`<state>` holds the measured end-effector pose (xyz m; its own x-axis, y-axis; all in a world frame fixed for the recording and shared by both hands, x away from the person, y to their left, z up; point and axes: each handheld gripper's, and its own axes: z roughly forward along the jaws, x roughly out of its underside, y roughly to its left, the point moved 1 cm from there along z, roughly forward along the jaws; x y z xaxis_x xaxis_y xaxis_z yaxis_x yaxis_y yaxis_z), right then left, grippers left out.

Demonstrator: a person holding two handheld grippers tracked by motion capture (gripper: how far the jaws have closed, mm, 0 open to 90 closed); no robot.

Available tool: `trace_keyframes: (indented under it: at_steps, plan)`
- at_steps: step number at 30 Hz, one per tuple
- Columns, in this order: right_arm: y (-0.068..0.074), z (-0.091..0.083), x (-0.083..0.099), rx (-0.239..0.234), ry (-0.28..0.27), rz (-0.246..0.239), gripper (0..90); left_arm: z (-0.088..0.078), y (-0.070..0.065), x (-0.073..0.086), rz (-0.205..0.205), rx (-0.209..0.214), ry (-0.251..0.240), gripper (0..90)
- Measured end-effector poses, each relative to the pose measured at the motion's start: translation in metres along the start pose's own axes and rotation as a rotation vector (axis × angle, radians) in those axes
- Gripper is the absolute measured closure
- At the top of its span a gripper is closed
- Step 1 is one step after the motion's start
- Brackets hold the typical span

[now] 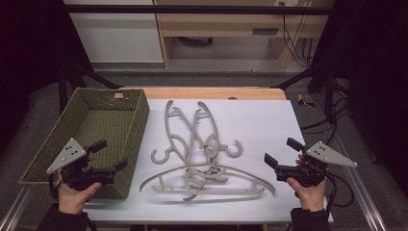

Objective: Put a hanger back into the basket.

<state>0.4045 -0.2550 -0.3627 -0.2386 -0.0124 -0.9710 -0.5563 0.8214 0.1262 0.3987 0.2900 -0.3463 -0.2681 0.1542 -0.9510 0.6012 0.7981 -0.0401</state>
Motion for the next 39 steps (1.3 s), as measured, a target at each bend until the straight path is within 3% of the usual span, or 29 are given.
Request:
trace_keyframes:
  at_steps: [8,22,30,34,38,39]
  plan:
    - [0.000,-0.001,-0.001,-0.001,0.000,-0.007,2.2,0.001,-0.005,-0.001,0.013,0.012,0.003,4.8]
    - [0.003,0.000,-0.002,-0.008,0.005,-0.013,2.3,0.025,-0.031,-0.004,0.070,0.082,0.085,5.0]
    - [0.004,0.002,-0.001,-0.012,0.017,-0.011,2.3,0.047,-0.050,0.000,0.117,0.135,0.177,5.8]
    - [0.004,0.003,-0.001,-0.014,0.019,-0.012,2.3,0.054,-0.055,0.001,0.121,0.149,0.203,6.3]
    - [0.004,0.005,0.000,-0.020,0.031,-0.020,2.2,0.072,-0.065,0.002,0.179,0.183,0.290,7.3]
    - [0.004,0.005,0.000,-0.020,0.031,-0.020,2.2,0.072,-0.065,0.002,0.179,0.183,0.290,7.3]
